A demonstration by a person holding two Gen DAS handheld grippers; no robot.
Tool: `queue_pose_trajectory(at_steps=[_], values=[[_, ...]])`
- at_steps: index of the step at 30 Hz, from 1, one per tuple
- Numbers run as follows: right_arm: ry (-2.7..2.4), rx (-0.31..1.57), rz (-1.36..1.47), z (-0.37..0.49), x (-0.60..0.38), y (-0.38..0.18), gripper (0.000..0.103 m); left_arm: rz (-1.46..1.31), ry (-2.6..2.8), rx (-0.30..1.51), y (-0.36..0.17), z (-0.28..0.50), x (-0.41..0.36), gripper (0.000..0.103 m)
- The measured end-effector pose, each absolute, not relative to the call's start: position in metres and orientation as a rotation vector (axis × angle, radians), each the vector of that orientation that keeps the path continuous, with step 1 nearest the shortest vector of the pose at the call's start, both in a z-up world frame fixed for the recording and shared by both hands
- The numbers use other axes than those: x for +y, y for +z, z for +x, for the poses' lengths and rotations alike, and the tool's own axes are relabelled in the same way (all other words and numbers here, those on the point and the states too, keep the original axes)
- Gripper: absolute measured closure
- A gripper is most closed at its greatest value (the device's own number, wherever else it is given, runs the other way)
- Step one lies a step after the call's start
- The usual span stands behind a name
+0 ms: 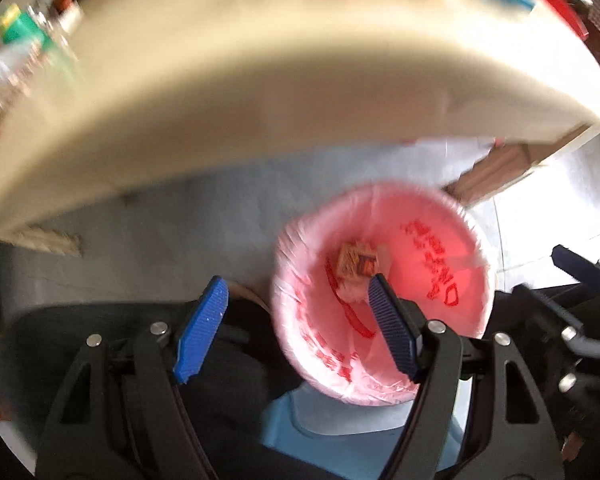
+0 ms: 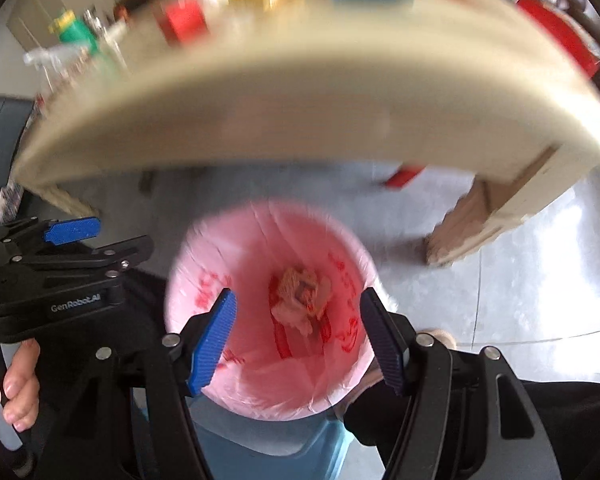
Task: Collect trash
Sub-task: 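Move both tools back over the table toward the remaining boxes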
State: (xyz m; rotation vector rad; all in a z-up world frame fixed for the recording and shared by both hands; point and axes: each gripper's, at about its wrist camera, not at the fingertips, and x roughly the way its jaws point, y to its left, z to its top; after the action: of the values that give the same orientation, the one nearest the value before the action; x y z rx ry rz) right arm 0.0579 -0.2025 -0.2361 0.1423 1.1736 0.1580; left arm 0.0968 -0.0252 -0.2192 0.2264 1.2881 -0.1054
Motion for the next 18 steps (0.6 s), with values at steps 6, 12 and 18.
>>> queue_pose_trajectory(at_steps=[6, 12, 18], values=[[0.155, 0.976, 0.167, 0.050, -0.219, -0.145, 0.036, 0.239, -0.148, 1.157, -0.127, 0.106, -0.012, 0.028], [0.160, 0.782, 0.140, 0.059, -0.235, -0.053, 0.027, 0.251, -0.196, 1.039, -0.047, 0.124, -0.008, 0.022], [0.183, 0.686, 0.155, 0.078, -0.243, 0.003, 0.025, 0.205, -0.236, 0.983, 0.009, 0.151, 0.001, 0.017]])
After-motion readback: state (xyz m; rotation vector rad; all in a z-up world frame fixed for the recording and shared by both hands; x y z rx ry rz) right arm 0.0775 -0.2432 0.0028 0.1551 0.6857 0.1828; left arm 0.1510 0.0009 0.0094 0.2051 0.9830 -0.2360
